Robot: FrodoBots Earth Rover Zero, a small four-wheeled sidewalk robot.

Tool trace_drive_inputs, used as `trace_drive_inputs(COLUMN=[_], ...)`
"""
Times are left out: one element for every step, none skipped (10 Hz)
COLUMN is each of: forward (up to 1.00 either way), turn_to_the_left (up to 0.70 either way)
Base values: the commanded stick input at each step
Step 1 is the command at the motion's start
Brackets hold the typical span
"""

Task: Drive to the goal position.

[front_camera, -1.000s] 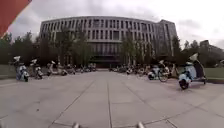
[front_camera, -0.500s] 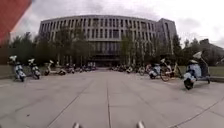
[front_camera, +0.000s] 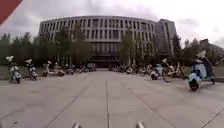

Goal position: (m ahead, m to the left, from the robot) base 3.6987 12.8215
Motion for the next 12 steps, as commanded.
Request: trace_drive_inputs(forward=[0.45,0.45,0.45,0.45,0.45,0.45,0.45,0.45,0.45,0.45,0.45,0.45], turn_to_the_left=[0.00,0.00,0.00,0.00,0.00,0.00,0.00,0.00,0.00,0.00,0.00,0.00])
